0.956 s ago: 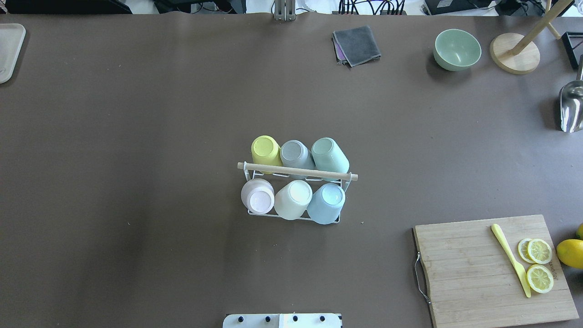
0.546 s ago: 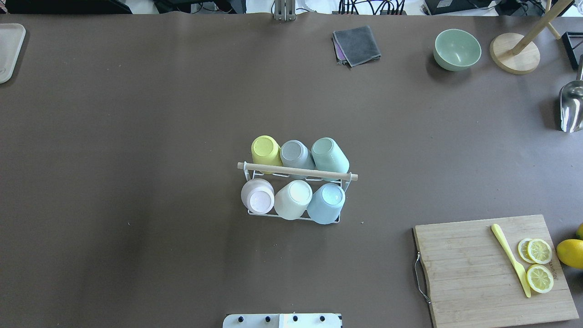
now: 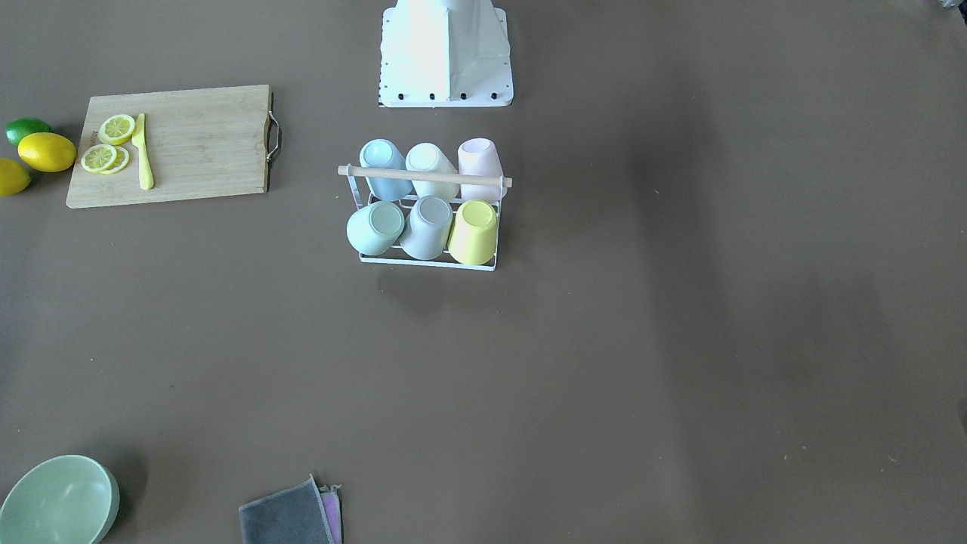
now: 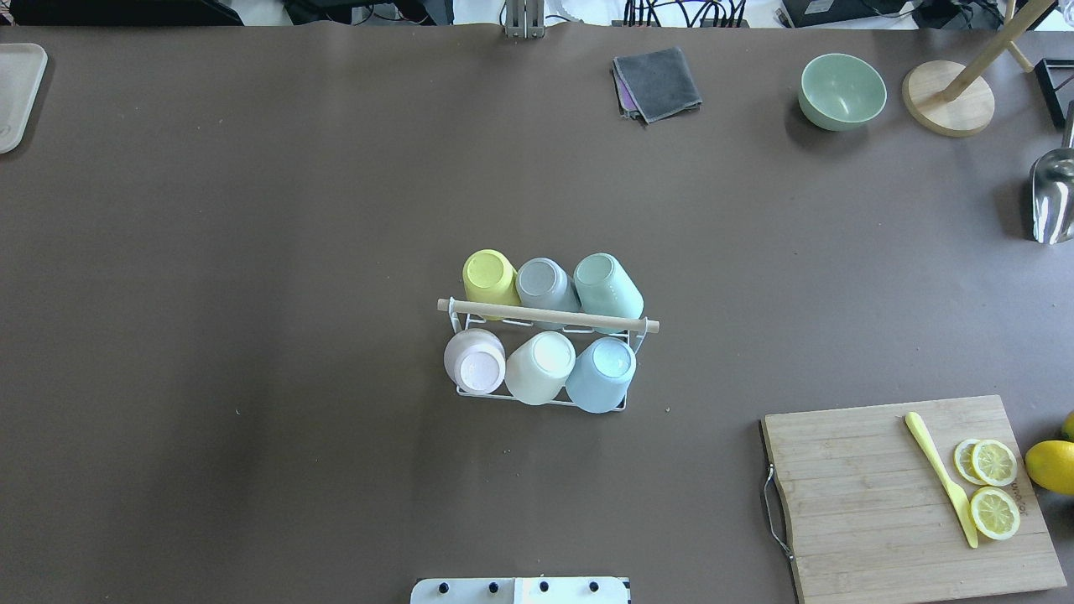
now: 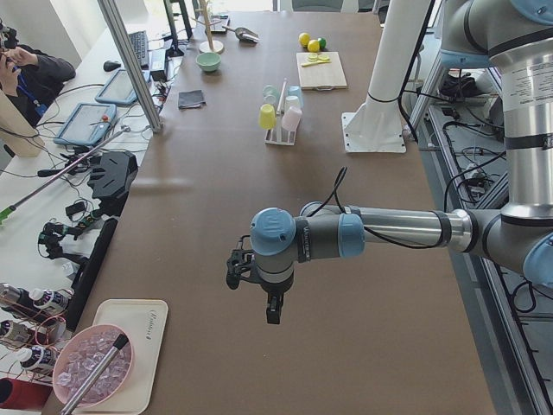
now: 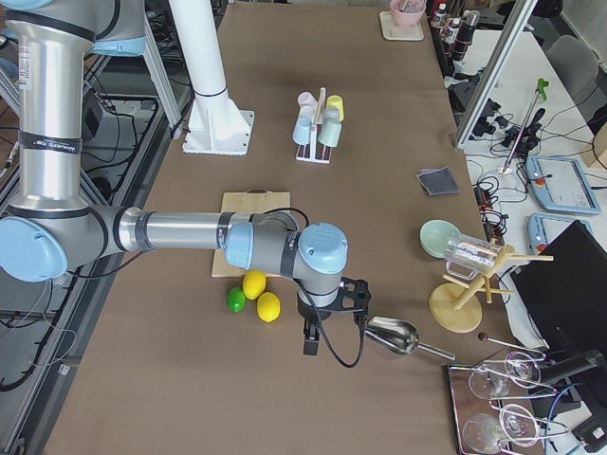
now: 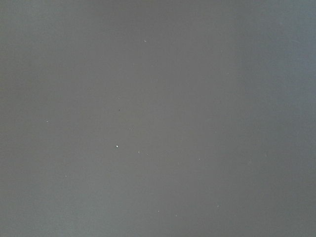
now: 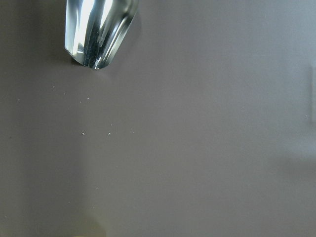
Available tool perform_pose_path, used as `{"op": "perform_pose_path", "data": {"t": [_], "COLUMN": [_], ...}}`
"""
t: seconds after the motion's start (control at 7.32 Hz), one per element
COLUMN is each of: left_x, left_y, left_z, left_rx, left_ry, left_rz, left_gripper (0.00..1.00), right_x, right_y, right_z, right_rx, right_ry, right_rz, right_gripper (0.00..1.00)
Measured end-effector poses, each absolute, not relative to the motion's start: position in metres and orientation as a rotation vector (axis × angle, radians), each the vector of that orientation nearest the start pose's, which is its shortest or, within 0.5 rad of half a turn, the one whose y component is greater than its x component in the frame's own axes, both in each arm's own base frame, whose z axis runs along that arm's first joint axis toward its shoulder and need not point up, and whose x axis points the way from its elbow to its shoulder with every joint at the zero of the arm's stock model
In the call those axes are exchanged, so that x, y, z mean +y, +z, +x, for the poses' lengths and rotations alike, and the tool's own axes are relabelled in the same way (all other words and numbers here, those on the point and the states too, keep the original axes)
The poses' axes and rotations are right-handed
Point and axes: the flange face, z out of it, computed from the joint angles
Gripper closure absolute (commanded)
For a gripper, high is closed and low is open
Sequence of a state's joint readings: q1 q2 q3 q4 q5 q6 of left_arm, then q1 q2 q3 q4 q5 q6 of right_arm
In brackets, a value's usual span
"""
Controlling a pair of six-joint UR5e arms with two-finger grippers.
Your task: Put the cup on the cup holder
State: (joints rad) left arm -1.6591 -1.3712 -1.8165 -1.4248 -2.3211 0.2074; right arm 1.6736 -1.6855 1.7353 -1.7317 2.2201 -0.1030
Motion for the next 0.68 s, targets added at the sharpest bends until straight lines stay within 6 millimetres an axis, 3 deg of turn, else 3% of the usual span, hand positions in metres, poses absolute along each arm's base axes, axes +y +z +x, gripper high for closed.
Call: {"op": "perform_pose_path", "data": {"t": [0.68], "left_x": [-0.3932], "left_y": [0.6402], "left_z": [-0.1006], "left_rx": [0.756], "left_ry": [0.076], "left_rz": [0.019], "left_gripper": [0.02], "right_x": [-0.424], "right_y": [0.6519], "right_z": [0.1174], "right_rx": [-0.654], "right_ry": [0.033], "right_rz": [-0.033], "right_gripper": [0.0]}}
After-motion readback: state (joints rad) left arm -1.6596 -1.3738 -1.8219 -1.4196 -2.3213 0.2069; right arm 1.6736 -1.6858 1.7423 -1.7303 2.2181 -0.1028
